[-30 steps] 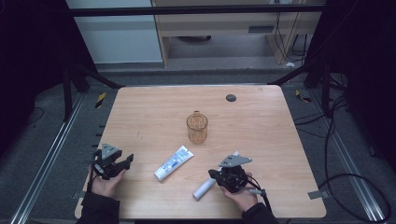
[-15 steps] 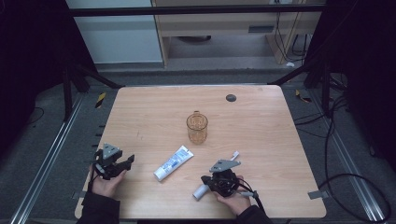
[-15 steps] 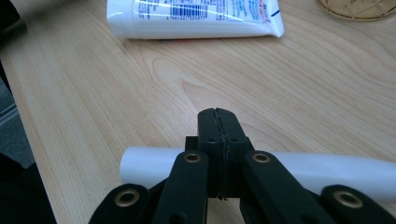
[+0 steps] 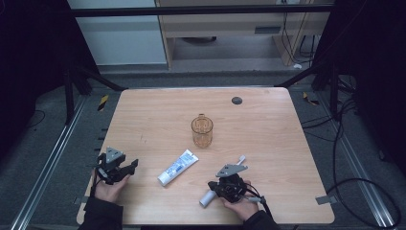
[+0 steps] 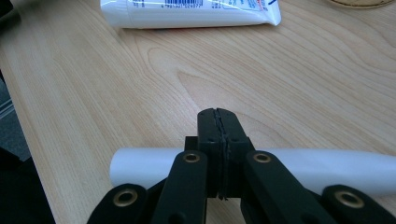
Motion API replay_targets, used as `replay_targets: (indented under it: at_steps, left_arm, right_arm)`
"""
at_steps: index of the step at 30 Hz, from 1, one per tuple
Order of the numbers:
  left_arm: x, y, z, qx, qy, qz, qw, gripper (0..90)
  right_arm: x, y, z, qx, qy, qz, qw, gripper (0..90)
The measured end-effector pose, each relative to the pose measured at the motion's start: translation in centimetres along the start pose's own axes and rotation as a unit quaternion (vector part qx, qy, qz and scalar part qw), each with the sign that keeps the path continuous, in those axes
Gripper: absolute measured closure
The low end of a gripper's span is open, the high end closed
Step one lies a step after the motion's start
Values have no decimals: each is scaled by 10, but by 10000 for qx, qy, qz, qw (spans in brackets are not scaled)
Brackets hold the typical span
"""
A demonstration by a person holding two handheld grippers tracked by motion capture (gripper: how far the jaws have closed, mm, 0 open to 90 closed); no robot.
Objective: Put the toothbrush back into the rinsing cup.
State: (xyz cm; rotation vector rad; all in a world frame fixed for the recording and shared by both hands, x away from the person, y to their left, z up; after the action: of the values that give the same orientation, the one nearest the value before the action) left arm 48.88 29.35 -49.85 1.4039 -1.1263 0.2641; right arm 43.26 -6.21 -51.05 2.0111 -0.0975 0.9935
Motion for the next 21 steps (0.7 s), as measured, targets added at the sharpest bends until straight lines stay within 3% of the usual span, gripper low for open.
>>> replay_targets:
  at_steps: [21]
  left_arm:
    - [0, 0, 0, -12, -11, 6, 10000, 434]
  right_arm:
    - [-5, 6, 4, 5, -34, -73, 10000, 887]
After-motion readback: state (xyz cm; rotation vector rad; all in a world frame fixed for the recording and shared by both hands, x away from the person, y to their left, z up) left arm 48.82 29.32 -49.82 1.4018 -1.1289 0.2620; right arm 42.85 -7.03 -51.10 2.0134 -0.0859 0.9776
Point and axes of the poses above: each handheld gripper's, and its own axes: y roughly backward along the jaws, x roughly out of its top, z roughly to its right, the point moved 4 cm from there along -y, roughly forward along the jaws, and after that the axes turned 12 degrees about -y, right-handed, at the moved point
